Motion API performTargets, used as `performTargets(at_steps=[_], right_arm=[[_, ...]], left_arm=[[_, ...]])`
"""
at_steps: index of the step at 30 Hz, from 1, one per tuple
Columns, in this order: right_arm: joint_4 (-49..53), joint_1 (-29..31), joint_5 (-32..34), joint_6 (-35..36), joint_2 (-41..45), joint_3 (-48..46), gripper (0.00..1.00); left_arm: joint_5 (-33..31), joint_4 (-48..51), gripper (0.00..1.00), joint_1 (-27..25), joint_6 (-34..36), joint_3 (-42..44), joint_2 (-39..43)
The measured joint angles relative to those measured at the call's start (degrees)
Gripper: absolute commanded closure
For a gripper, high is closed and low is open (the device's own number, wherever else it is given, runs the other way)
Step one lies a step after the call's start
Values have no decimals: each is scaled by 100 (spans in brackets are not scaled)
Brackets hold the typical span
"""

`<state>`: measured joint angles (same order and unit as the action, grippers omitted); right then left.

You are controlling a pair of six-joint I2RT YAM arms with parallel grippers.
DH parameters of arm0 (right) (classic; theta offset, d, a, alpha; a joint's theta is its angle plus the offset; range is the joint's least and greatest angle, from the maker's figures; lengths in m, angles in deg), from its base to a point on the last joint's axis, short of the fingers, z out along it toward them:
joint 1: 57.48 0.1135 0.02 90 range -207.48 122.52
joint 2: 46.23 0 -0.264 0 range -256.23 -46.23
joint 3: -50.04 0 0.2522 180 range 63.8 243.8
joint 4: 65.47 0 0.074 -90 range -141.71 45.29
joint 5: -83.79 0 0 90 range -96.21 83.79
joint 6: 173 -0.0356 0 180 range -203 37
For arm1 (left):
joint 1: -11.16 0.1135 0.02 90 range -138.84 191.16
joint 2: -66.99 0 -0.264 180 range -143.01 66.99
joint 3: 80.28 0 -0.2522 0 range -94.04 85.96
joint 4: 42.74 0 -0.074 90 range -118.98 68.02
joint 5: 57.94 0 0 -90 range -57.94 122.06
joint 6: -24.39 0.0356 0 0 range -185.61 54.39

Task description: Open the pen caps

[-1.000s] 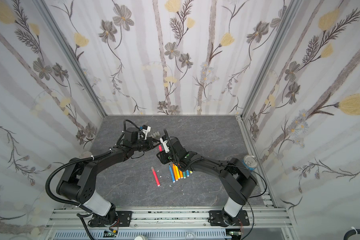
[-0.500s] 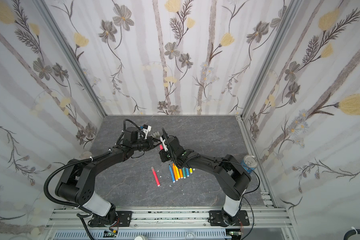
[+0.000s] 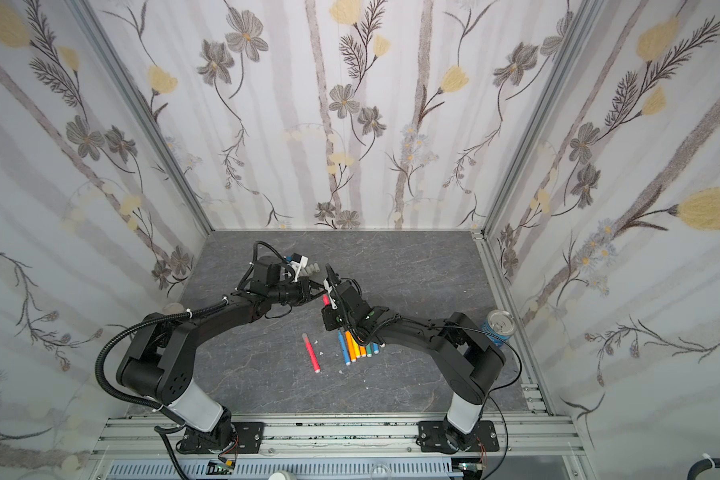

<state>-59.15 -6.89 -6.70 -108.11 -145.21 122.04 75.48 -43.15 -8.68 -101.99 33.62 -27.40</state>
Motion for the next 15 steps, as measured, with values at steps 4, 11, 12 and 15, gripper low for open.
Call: performTargets(at_steps=[4, 11, 12, 15], right_arm=[[-63, 160, 380, -129, 205, -282, 100], [-197, 308, 629, -271, 476, -621, 100], [-199, 330, 643, -289, 481, -643, 100], [-190, 374, 662, -334, 516, -691, 100]], left_arm=[[258, 269, 100, -20, 31, -160, -149], [520, 645, 100, -20, 42, -297, -249], [531, 691, 100, -20, 44, -297, -254], [575, 800, 100, -7, 44, -297, -269]])
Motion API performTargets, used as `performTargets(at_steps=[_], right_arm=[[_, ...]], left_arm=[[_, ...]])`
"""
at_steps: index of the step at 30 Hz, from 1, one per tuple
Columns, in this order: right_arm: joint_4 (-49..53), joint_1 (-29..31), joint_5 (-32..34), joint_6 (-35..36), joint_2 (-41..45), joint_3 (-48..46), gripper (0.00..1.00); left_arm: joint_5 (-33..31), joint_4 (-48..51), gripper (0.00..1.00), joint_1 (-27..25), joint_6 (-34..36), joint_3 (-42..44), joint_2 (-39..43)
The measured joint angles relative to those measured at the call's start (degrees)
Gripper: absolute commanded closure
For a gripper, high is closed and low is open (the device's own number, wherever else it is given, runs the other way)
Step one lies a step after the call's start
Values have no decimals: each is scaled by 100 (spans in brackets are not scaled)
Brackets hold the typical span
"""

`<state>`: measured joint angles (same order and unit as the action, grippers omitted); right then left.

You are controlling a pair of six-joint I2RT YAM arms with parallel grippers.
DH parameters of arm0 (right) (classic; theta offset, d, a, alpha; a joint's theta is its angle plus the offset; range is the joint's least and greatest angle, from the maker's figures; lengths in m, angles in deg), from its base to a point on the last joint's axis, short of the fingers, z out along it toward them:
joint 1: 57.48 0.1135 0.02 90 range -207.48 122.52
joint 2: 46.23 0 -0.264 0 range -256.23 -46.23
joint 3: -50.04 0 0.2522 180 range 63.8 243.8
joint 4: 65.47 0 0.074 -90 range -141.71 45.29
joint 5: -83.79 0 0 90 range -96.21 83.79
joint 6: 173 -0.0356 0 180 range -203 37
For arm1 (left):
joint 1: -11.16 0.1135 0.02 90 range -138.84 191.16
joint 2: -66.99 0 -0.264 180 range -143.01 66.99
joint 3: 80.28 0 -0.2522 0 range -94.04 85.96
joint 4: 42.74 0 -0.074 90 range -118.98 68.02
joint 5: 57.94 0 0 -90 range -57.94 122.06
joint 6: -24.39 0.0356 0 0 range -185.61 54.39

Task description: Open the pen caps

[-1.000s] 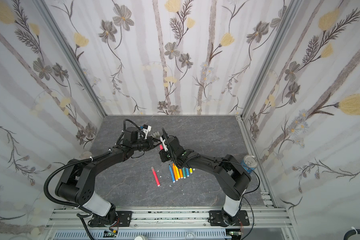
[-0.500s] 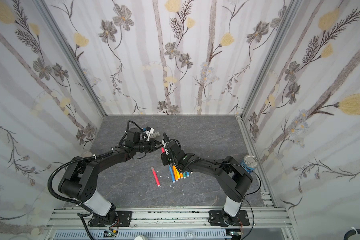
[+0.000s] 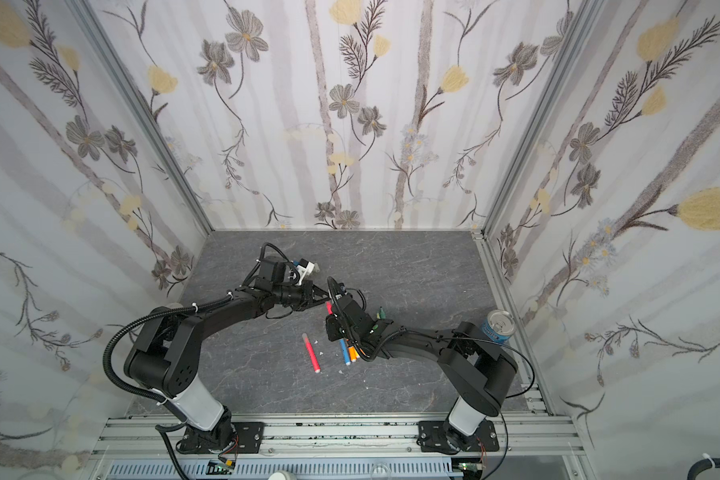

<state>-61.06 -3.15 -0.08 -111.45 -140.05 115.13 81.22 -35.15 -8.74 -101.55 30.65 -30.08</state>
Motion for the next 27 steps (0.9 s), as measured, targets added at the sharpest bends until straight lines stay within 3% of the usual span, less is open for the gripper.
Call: performTargets(at_steps=[9, 14, 25, 26, 27], right_arm=[[-59, 173, 63, -118, 111, -116, 100], [603, 433, -568, -109, 369, -205, 100], [879, 555, -551, -260, 699, -400, 100], [872, 542, -542, -260, 737, -400, 100], [872, 525, -544, -260, 774, -400, 100]], left_arm=[[138, 197, 100, 262, 136, 0, -50], [-1298, -387, 100, 640, 435, -28, -155], [-1744, -640, 100, 763, 540, -15, -175], [-1738, -640, 96, 763, 538, 7, -129], [-1733, -640, 83, 765, 531, 26, -81]])
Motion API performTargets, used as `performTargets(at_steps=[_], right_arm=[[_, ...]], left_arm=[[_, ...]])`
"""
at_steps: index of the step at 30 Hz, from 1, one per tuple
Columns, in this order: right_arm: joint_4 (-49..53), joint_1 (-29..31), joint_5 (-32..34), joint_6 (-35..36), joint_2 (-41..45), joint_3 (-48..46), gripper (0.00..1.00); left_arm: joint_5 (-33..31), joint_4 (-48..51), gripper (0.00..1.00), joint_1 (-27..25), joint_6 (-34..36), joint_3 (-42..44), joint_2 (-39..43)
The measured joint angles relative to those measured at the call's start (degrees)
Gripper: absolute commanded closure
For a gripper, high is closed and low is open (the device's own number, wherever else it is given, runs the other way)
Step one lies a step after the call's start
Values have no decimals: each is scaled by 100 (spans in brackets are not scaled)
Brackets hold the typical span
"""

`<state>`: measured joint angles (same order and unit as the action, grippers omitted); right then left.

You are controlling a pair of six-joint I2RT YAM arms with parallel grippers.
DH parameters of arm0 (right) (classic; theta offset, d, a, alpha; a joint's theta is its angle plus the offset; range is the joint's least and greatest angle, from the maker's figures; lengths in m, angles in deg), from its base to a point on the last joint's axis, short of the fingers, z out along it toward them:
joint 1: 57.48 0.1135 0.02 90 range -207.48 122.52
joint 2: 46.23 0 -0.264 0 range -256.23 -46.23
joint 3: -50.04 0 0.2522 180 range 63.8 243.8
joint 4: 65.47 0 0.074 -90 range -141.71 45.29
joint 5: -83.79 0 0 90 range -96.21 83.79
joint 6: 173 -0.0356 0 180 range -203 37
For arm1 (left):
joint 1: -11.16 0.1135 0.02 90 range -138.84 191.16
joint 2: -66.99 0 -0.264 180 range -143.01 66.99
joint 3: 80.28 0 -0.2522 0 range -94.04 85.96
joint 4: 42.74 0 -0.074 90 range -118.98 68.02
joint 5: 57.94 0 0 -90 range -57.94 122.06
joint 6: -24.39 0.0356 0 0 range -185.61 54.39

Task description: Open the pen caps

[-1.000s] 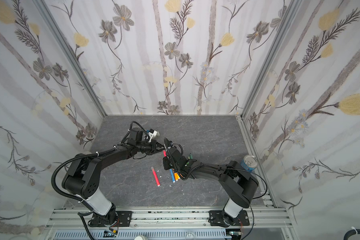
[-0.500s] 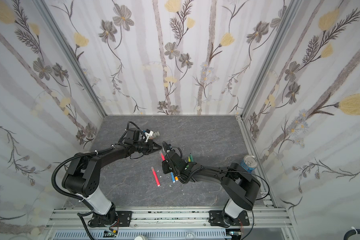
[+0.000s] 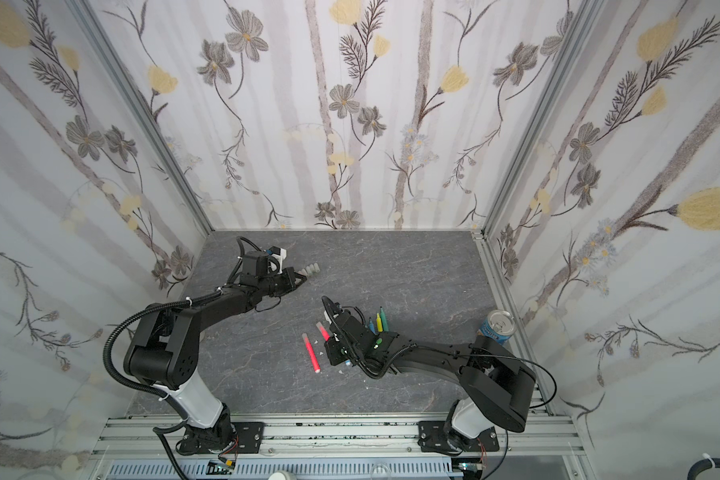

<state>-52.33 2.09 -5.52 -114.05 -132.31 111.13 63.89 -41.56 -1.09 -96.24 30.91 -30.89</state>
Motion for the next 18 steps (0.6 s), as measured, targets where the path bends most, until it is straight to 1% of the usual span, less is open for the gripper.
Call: performTargets(at_steps=[1, 3, 4, 6, 7, 12, 15, 18], right_arm=[[2, -42, 0, 2, 33, 4, 100], [13, -177, 11, 2, 70, 48, 100], [20, -262, 11, 7, 90, 81, 100], [20, -433, 9, 52, 103, 157, 100], [22, -529, 4, 94, 103, 197, 100], [42, -911, -74, 269, 0, 498, 100], [42, -1025, -118, 367, -208, 726, 100], [39, -1084, -225, 457, -417, 933, 100]], left_arm=[[15, -2, 69, 0, -2, 22, 48], [48, -2, 50, 0, -52, 90, 170], [66, 0, 39, -2, -109, 131, 249], [94, -20, 2, -31, -151, 245, 431], [107, -50, 0, -57, -205, 323, 544], [343, -627, 0, -260, -610, 826, 957], [533, -1051, 0, -487, -964, 1014, 964], [656, -1349, 0, -765, -1211, 1027, 855]])
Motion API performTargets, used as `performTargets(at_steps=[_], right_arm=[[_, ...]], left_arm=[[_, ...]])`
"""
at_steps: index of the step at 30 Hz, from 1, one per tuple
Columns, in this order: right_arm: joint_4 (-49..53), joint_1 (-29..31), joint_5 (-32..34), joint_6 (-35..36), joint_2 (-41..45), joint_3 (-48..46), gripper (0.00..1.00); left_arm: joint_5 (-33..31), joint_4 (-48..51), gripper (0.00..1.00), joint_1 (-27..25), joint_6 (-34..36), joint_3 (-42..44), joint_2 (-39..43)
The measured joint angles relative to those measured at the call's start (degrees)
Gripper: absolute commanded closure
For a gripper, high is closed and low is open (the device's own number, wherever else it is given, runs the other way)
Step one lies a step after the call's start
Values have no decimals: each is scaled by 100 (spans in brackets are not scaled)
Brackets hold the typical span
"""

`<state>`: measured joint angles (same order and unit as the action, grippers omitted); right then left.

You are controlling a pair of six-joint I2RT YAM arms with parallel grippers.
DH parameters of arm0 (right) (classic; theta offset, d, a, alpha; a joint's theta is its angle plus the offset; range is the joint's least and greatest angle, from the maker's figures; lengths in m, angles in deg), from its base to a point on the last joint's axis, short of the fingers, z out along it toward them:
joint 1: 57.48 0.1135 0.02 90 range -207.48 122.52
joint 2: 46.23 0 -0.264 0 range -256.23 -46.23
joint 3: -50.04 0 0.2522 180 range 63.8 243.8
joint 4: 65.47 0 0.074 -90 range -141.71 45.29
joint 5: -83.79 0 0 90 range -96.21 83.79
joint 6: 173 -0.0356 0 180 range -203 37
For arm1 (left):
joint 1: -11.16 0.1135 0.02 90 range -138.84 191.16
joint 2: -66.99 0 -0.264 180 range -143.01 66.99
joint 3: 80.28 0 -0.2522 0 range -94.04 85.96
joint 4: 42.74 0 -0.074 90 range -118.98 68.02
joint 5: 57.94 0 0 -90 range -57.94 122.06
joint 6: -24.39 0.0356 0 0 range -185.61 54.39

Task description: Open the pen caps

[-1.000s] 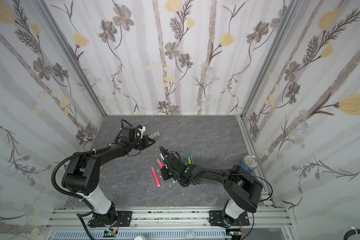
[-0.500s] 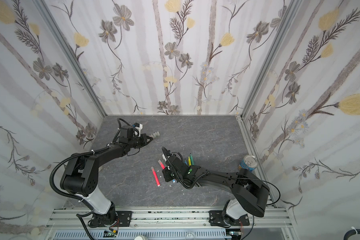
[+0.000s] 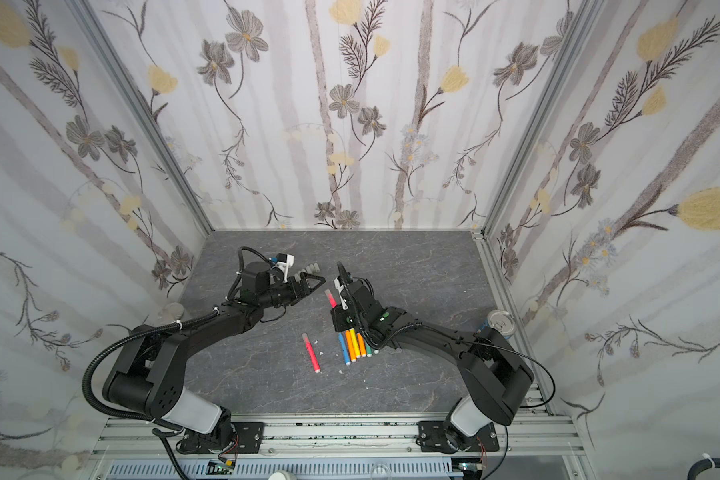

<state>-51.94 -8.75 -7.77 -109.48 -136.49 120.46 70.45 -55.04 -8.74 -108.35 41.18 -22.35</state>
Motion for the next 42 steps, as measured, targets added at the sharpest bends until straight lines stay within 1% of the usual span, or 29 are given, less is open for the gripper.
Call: performTargets(at_steps=[1, 3, 8, 10, 12, 15, 19, 23, 32, 33, 34, 42], right_arm=[[0, -11, -17, 11, -63, 55, 100], [-61, -46, -74, 61, -216, 144, 100], [-118, -107, -105, 90, -422, 164, 100], [-149, -120, -107, 105, -457, 164, 100], [-186, -125, -107, 105, -485, 164, 100], [-219, -125, -107, 105, -494, 162, 100], [-313, -129, -107, 105, -494, 127, 100], [-396, -129, -105, 107, -459, 76, 100], [-564, -140, -96, 105, -428, -13, 100], [-581, -140, -85, 105, -428, -24, 100], [-595, -140, -83, 105, -428, -33, 100], [-669, -140, -79, 96, -378, -175, 100]], left_arm=[[44, -72, 2, -68, -98, 9, -35], [98, -264, 10, -111, -271, 79, -70], [284, -970, 36, -140, -833, 315, -293], [400, -1272, 44, -153, -1058, 380, -442], [501, -1567, 50, -164, -1296, 433, -586], [612, -1993, 55, -175, -1596, 496, -782], [643, -2256, 61, -179, -1797, 518, -872], [619, -2256, 71, -179, -1838, 509, -885], [566, -2166, 88, -186, -1873, 422, -951], [566, -2159, 92, -188, -1869, 409, -951], [568, -2122, 100, -190, -1858, 393, -949], [494, -1751, 100, -208, -1567, 299, -916]])
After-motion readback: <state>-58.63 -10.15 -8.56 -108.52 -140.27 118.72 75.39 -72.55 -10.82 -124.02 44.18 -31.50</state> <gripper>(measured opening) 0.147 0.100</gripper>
